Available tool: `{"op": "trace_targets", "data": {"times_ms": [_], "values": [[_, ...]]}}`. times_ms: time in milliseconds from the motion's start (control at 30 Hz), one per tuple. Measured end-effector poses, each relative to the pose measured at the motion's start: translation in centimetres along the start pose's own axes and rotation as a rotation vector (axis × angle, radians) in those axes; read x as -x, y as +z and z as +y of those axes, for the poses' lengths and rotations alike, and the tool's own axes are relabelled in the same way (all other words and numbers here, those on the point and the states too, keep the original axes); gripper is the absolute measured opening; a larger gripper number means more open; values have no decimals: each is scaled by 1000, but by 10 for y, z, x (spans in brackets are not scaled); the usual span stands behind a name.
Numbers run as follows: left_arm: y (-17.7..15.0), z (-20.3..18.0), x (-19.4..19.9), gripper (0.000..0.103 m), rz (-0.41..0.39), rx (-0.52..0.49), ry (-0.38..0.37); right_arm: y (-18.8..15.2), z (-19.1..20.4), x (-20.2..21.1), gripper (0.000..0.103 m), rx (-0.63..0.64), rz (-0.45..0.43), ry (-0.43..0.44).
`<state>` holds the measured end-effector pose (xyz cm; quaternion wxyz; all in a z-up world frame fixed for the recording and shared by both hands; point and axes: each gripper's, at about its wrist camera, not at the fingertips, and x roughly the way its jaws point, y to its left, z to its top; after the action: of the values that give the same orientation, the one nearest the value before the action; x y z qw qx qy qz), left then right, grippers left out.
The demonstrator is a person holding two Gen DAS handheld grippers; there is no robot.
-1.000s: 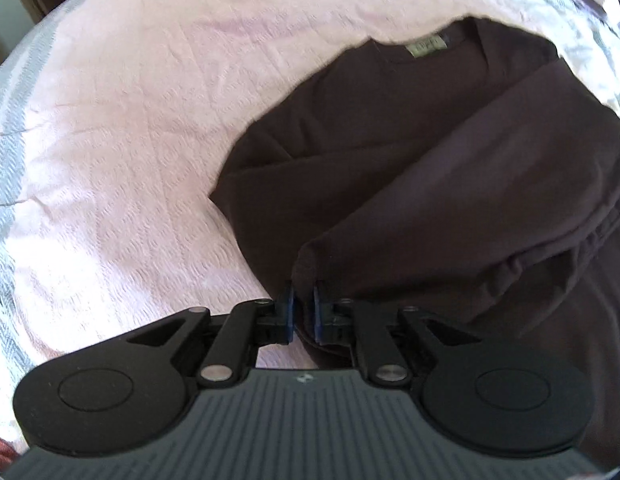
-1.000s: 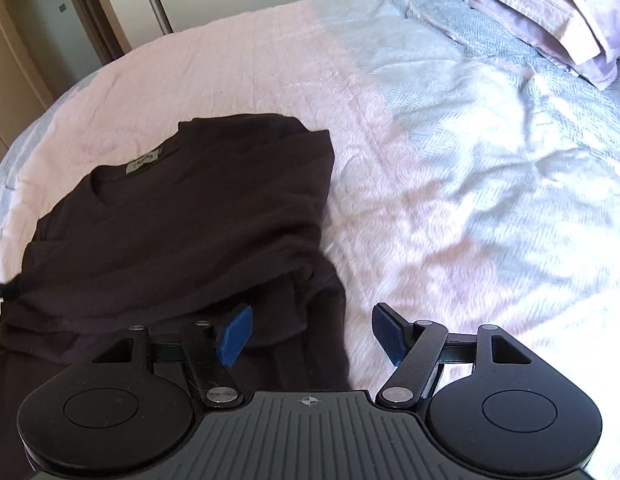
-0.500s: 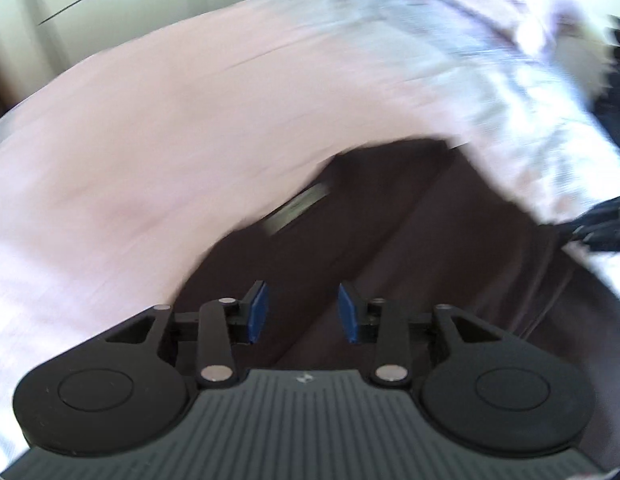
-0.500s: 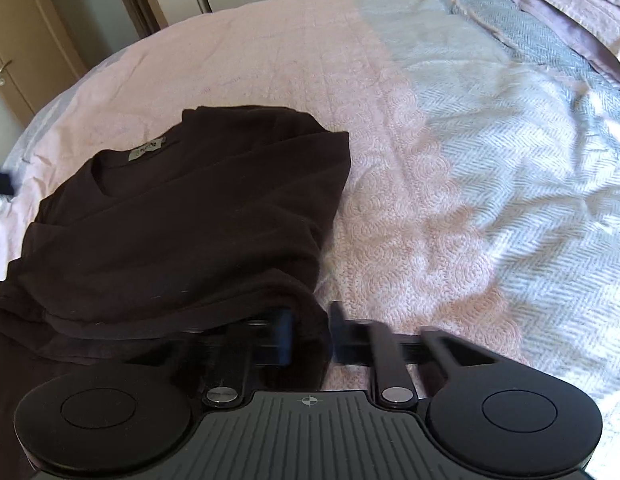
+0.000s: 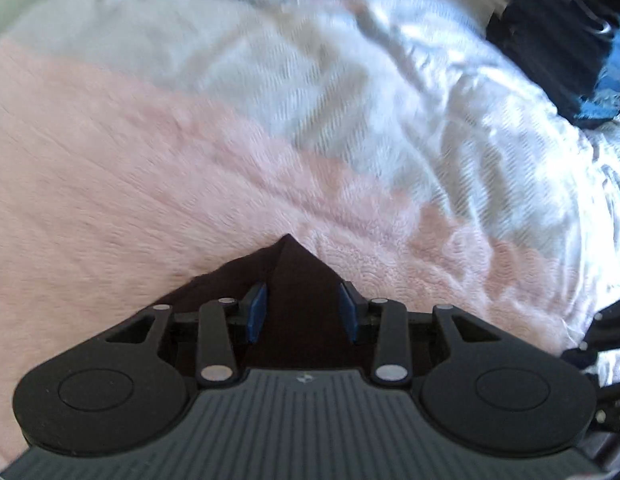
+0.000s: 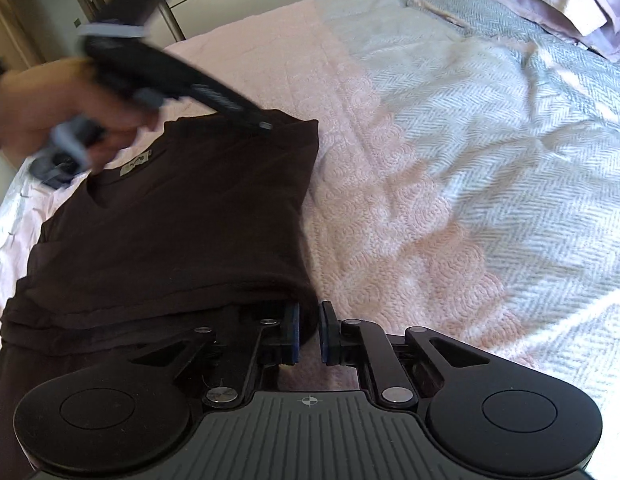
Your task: Fold clothes
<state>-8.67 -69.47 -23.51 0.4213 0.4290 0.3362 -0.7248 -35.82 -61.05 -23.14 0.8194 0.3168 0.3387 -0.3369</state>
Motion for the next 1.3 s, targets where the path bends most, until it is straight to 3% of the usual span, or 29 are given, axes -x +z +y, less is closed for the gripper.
{"op": "trace_targets", "data": {"times_ms": [33, 67, 167, 267, 300, 467, 533, 567, 600, 767, 900, 1067, 1167, 1300], "values": [[2, 0, -4, 2, 0, -9, 3, -1, -3, 0, 7, -4, 0, 1], [2, 1, -1, 2, -31, -10, 22, -3, -7, 1, 0, -14, -1, -7], [-1, 10, 10, 2, -99, 42, 44, -3, -22, 5, 0, -56, -12, -28], [-11, 19, 19, 10, -106, 88, 50, 0, -33, 11, 0, -81, -22, -28], [-15, 23, 23, 18, -107, 112, 45, 1, -33, 13, 0, -77, -22, -20], [-53, 31, 76, 26, -171, 179, 77, 2, -22, 23, 2, -61, 3, -38], [-82, 32, 103, 28, -183, 226, 116, -2, -13, 32, 19, -76, 0, -44], [-103, 32, 116, 29, -179, 258, 143, -4, -9, 37, 50, -84, -1, -48], [-124, 32, 129, 30, -175, 289, 170, -7, -4, 42, 73, -93, -3, -50], [-258, 23, 163, 30, -44, 480, 297, -25, 29, 55, 74, -117, 52, -53], [-347, 9, 177, 31, 27, 582, 317, -39, 55, 54, 74, -95, 132, -25], [-389, -9, 209, 31, -38, 587, 305, -50, 100, 55, 74, 62, 197, -148], [-406, -18, 229, 31, -39, 580, 316, -56, 118, 61, 74, 47, 238, -172], [-429, -35, 264, 32, -85, 540, 300, -64, 145, 91, 74, -15, 219, -151]]}}
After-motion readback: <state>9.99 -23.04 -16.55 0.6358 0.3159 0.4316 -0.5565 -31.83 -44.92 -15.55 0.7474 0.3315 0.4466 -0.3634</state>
